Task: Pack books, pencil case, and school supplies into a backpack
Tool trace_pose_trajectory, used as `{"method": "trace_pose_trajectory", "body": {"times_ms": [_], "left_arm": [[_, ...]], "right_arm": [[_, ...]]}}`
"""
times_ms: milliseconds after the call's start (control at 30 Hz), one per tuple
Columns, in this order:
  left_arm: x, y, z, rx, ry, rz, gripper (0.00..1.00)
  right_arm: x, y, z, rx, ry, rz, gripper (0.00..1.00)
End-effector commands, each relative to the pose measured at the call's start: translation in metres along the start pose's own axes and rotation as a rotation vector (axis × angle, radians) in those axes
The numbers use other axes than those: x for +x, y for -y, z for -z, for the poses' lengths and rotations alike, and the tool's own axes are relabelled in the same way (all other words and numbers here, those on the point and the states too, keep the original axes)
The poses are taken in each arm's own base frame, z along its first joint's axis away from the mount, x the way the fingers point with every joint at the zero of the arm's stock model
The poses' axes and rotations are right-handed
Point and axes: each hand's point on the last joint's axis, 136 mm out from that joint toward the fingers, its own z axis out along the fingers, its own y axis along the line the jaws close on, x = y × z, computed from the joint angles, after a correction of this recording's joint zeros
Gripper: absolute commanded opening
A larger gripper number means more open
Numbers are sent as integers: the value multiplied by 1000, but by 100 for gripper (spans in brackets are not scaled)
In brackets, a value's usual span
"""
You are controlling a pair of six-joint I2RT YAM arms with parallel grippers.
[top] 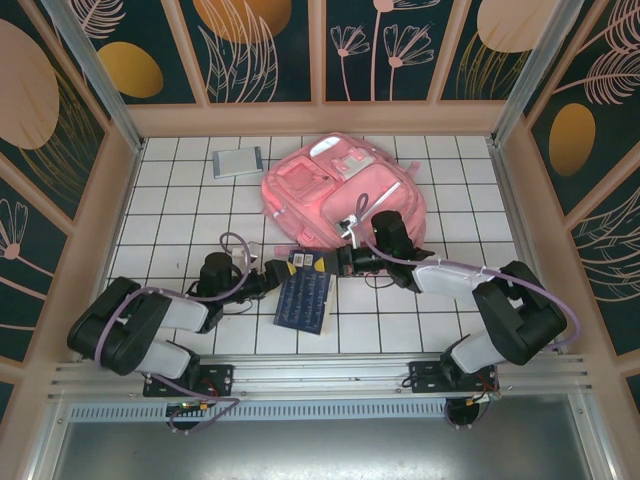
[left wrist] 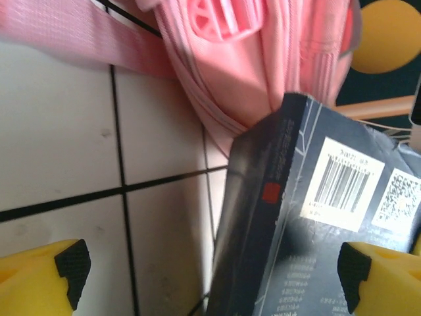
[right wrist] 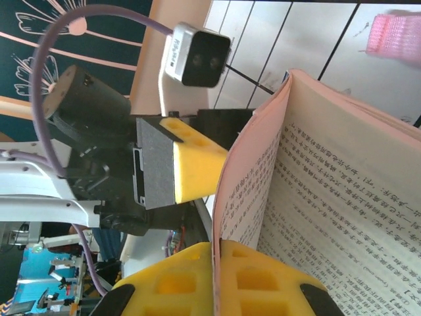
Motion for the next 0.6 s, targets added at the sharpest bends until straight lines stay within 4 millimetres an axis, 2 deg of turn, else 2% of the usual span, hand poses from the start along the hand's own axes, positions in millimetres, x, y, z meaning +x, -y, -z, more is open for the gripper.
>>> {"method": "trace_pose_trajectory", "body": {"times_ms": [0,100,333,567], "left_arm": [[1,39,4,185,-12,-26,92],[3,43,5,219,-22,-15,83],[5,62,7,322,-43,4,51],[6,60,3,327,-50,6,24]], "right_arm": [[-9,-14,3,-61,29,60,0],[-12,-10,6,-60,51,43,0],[-15,3,12,-39,97,2,0],[-17,8,17,-26,122,-16,0]]}}
